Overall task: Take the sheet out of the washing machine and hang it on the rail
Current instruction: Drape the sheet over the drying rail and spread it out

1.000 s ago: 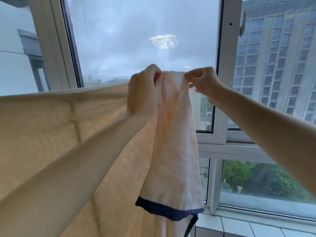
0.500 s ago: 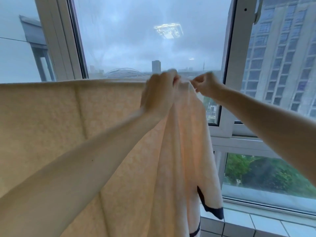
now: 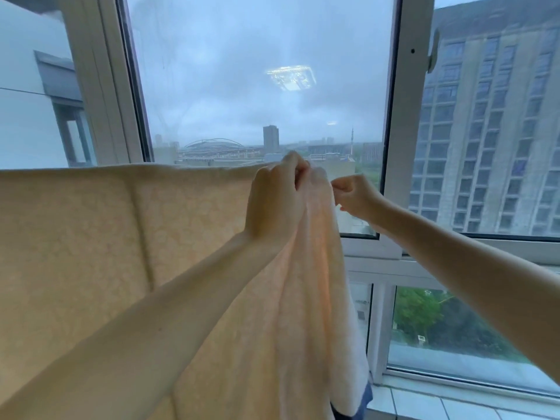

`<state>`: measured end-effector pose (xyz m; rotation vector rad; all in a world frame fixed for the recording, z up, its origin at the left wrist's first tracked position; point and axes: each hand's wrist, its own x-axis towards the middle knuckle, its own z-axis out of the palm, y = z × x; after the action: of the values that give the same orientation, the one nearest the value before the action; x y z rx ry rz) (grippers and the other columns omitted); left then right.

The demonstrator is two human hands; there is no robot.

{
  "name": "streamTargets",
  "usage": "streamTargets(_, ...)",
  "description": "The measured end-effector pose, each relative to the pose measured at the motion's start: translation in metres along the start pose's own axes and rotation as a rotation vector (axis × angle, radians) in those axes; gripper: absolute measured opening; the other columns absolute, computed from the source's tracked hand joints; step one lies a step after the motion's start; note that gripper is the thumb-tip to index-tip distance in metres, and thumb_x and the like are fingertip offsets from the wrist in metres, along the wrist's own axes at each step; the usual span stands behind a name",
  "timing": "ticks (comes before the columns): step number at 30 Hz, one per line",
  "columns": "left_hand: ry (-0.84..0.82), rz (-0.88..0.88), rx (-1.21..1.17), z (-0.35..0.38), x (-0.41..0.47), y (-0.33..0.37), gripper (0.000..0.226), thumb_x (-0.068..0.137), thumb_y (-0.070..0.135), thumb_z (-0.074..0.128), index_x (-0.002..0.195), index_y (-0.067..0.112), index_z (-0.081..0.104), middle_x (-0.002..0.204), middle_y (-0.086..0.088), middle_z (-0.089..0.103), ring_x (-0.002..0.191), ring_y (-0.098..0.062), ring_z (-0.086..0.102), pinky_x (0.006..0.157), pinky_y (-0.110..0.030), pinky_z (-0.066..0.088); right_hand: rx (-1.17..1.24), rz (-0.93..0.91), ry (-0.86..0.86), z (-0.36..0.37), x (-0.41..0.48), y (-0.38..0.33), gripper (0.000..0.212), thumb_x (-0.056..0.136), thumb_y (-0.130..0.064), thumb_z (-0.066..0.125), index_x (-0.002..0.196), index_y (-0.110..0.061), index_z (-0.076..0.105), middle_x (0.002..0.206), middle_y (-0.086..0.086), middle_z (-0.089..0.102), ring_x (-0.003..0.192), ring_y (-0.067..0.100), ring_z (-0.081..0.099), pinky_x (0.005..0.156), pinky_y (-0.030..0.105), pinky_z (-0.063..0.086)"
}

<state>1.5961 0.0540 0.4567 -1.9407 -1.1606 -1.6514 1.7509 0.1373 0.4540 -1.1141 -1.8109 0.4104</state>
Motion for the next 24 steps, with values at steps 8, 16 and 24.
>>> streamTargets(8,-0.268,0.076,0.134,-0.013,-0.013,-0.016,0.024,0.089,0.04,0.058,0.08,0.021,0.068,0.07,0.007,0.069,0.065,-0.015,0.064,0.063,-0.034,0.053,-0.145,-0.106,-0.094,-0.023,-0.004,-0.029,0.019,0.087,-0.008,0.064,0.073,-0.019,0.069,0.066,-0.01,0.064,0.064,0.012,0.063,0.071,0.029,0.055)
streamTargets(16,-0.168,0.119,0.259,-0.08,0.024,-0.085,0.01,0.091,0.022,0.062,0.093,0.015,0.069,0.085,0.009,0.062,0.081,-0.012,0.058,0.073,-0.032,0.051,-0.361,-0.274,-0.179,-0.001,0.001,-0.094,0.029,0.095,-0.026,0.053,0.088,-0.004,0.07,0.085,0.011,0.071,0.078,0.024,0.066,0.079,0.04,0.054)
streamTargets(24,-0.446,-0.107,0.253,-0.137,0.057,-0.193,0.038,0.092,0.044,0.047,0.079,0.014,0.067,0.071,0.0,0.063,0.066,-0.015,0.058,0.061,-0.027,0.041,-0.291,0.04,-0.304,0.022,0.021,-0.122,0.036,0.091,-0.034,0.058,0.067,-0.009,0.059,0.062,0.016,0.042,0.056,0.015,0.04,0.054,0.026,0.033)
